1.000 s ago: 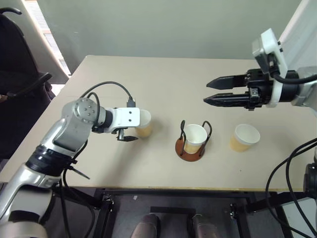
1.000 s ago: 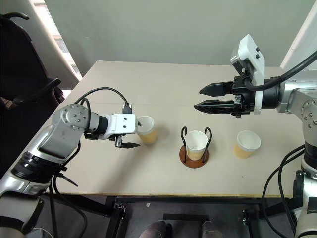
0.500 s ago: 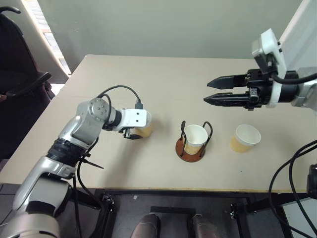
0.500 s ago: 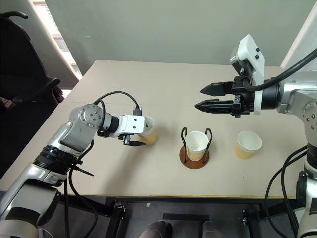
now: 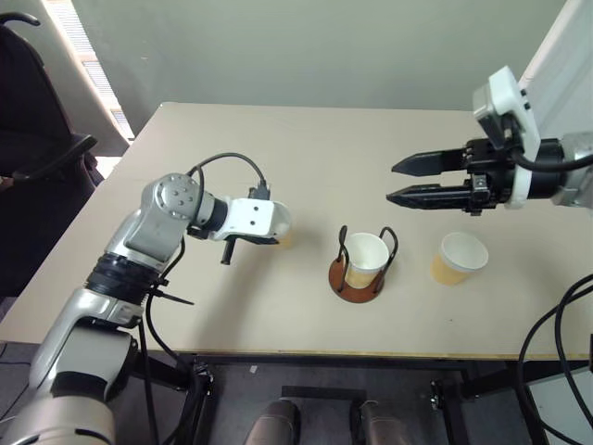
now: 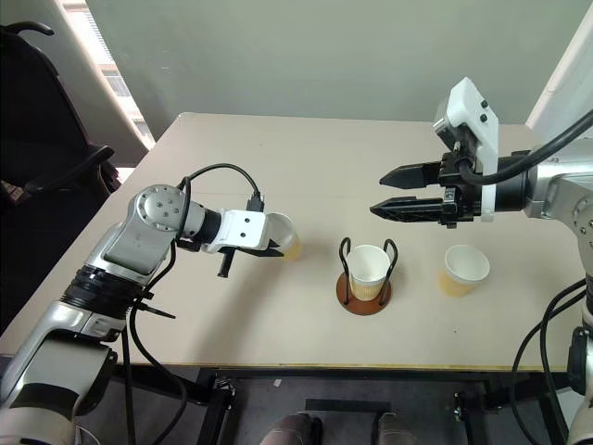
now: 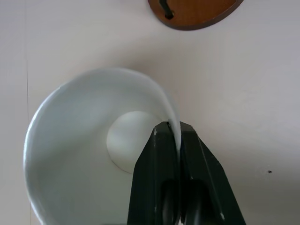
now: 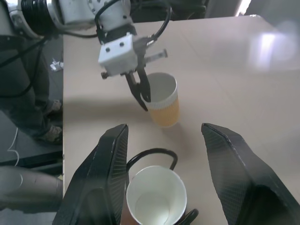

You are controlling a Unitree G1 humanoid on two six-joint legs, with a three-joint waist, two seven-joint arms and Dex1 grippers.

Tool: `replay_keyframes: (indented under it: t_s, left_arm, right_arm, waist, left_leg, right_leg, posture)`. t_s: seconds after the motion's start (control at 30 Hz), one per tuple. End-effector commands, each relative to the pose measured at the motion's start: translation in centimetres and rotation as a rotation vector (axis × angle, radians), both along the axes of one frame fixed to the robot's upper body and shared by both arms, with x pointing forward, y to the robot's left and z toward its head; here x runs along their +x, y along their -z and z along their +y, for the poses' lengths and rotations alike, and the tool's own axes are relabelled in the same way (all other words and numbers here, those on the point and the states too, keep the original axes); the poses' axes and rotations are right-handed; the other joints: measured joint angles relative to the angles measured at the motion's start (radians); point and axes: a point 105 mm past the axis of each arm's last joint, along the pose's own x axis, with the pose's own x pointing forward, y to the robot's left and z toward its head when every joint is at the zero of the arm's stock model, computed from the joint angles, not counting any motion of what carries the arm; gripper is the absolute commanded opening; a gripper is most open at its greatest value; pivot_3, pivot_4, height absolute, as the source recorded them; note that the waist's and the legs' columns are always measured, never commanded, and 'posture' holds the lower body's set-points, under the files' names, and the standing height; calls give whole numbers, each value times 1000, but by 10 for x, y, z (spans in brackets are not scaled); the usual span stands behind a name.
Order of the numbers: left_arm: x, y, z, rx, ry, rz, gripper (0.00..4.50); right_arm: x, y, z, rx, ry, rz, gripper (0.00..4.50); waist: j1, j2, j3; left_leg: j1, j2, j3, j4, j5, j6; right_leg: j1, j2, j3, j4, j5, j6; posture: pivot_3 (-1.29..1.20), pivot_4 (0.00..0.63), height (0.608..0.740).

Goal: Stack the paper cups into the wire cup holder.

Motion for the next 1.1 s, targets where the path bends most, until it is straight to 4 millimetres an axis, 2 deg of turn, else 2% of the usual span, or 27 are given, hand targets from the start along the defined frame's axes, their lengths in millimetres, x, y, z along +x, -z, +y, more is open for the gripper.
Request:
replay_keyframes:
  t_s: [0.03,0.17,0.3,0.5,0.53,0.77,0.9,1.1]
  left_arm:
    - [-3,-32,-1,-49,27,-35,17]
    - [-13,-51,-15,-117,91,11,17]
    - [-35,-86,-44,-189,270,46,17]
    - [-40,-107,-72,-214,384,52,17]
    - [-40,-109,-81,-209,419,47,17]
    - [-45,-114,-108,-198,535,69,17]
    - [-51,-104,-120,-160,594,113,17]
    - [-51,-86,-127,-107,617,167,17]
  right_arm:
    - [-3,-4,-4,-10,-11,-43,2551]
    - [-4,0,-8,-15,-10,-45,2551]
    - [-10,6,-16,-18,-13,-31,2551]
    - [-22,17,-26,-71,-15,5,2551]
    - [-23,18,-31,-87,4,17,2551]
    - [-29,20,-40,-203,44,-8,2551]
    - [-32,8,-41,-214,46,-44,2551]
    - [-34,-4,-44,-218,63,-86,2551]
  waist:
    - [1,0,0]
    - [2,0,0]
    - [7,0,0]
    - [6,0,0]
    - [6,0,0]
    - [6,0,0]
    - [6,0,0]
    - [7,0,0]
  left_leg:
    - [0,0,0,0,0,0]
    - [-1,0,0,1,-1,2]
    - [-3,0,0,3,-3,7]
    - [-3,0,1,5,-4,6]
    - [-3,0,1,5,-4,6]
    - [-3,0,1,7,-6,10]
    - [-4,0,2,8,-6,10]
    - [-7,0,2,14,-6,8]
  right_leg:
    - [0,0,0,0,0,0]
    - [0,0,0,-1,0,0]
    - [0,-1,0,-1,3,4]
    - [1,-1,0,-2,5,11]
    - [1,-1,0,-2,5,11]
    - [2,-1,1,-2,4,14]
    - [2,-1,1,-2,3,17]
    - [2,-1,1,-2,1,20]
  posture:
    - [0,150,740]
    - [0,150,740]
    - [0,150,740]
    - [0,150,740]
    - [0,150,740]
    - [0,150,740]
    - [0,150,740]
    - [0,150,740]
